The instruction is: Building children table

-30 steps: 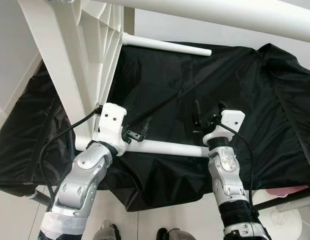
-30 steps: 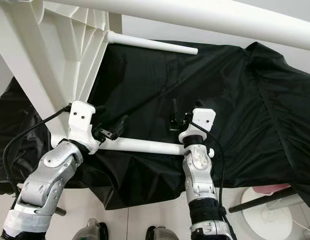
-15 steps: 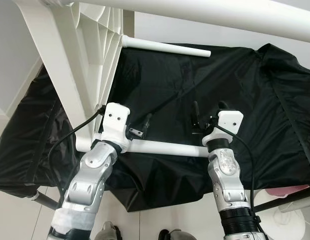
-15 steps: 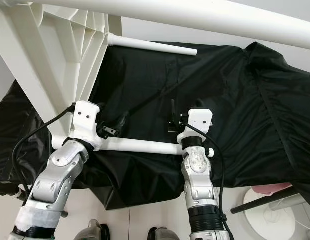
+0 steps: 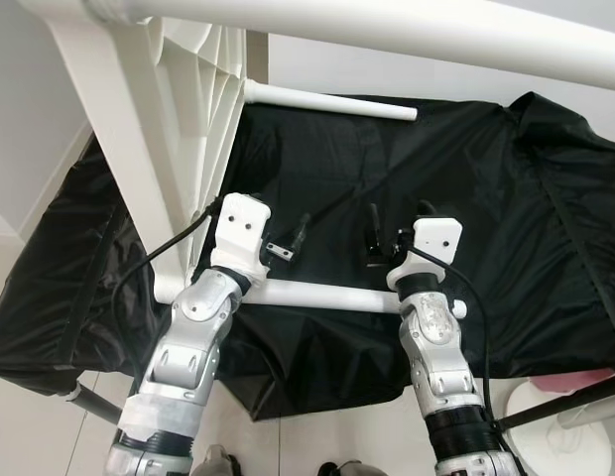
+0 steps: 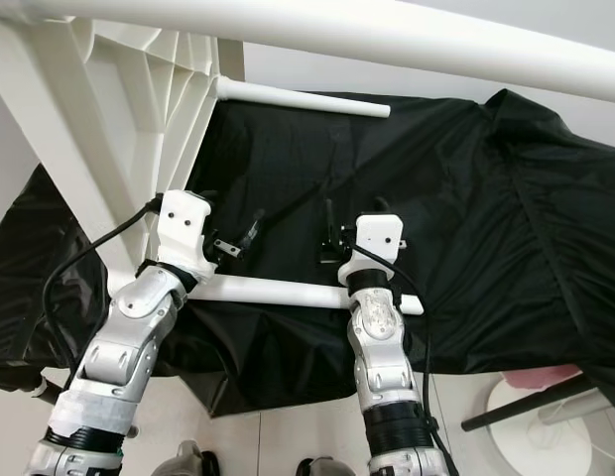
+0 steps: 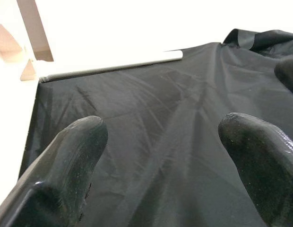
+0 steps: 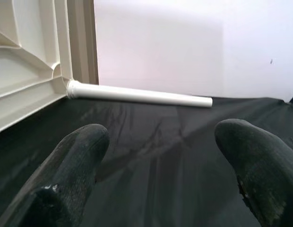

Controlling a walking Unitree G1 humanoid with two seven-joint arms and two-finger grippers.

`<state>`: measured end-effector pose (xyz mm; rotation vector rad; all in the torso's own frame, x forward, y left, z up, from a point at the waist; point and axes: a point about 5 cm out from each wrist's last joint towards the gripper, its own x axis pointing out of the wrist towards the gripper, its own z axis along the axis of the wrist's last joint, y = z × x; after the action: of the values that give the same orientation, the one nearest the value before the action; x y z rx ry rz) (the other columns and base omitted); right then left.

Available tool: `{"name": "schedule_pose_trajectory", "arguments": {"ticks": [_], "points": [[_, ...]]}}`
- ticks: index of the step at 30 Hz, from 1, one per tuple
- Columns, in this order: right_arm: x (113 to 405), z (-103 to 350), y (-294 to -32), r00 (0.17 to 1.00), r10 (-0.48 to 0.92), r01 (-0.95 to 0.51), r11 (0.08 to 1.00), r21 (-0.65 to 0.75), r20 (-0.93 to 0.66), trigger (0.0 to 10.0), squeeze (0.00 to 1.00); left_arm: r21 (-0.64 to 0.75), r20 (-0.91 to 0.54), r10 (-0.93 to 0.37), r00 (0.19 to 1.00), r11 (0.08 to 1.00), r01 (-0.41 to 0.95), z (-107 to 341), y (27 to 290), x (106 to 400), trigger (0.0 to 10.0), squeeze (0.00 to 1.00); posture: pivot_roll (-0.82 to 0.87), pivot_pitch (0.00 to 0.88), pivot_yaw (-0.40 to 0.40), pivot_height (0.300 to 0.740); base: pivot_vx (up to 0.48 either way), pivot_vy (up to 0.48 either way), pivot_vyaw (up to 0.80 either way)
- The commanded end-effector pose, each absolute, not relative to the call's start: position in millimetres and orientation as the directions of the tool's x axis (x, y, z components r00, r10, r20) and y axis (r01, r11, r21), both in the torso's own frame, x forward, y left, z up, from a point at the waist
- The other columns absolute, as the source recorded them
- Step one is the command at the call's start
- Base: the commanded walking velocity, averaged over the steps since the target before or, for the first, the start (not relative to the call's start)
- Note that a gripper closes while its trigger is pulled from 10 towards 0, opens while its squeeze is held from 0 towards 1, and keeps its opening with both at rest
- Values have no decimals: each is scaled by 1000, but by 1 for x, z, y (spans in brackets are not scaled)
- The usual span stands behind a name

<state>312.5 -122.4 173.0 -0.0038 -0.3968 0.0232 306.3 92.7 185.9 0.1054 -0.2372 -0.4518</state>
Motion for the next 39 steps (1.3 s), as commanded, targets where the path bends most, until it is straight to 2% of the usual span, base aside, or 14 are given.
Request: {"name": "schedule_pose_trajectory", "arguments": {"ticks": [1, 8, 13, 18, 27, 39], "points": [[316, 169, -120, 930, 32, -28, 999, -16, 366, 10000, 0, 129, 231, -306, 924, 951, 282, 187, 98, 310, 10000, 0, 47, 78, -61, 740, 0, 0, 0], [316, 169, -120, 932, 26, -22, 1000, -15, 362, 10000, 0, 128, 251, -278, 927, 959, 253, 189, 102, 313, 10000, 0, 43, 81, -60, 740, 0, 0, 0], [317, 166, -122, 934, 28, -16, 999, -37, 355, 10000, 0, 206, 252, -278, 927, 951, 229, 190, 102, 316, 10000, 0, 41, 87, -56, 740, 0, 0, 0], [319, 163, -127, 939, 17, -1, 999, -47, 344, 10000, 0, 211, 259, -265, 929, 954, 213, 194, 102, 322, 10000, 0, 38, 87, -51, 740, 0, 0, 0], [320, 160, -124, 945, 13, 3, 999, -47, 327, 10000, 0, 206, 270, -269, 925, 954, 217, 196, 95, 325, 10000, 0, 40, 82, -54, 740, 0, -240, 0], [320, 157, -117, 949, 8, -2, 1000, -21, 314, 10000, 0, 191, 273, -245, 930, 962, 197, 195, 98, 327, 10000, 0, 49, 83, -62, 740, 0, -274, 0]]}}
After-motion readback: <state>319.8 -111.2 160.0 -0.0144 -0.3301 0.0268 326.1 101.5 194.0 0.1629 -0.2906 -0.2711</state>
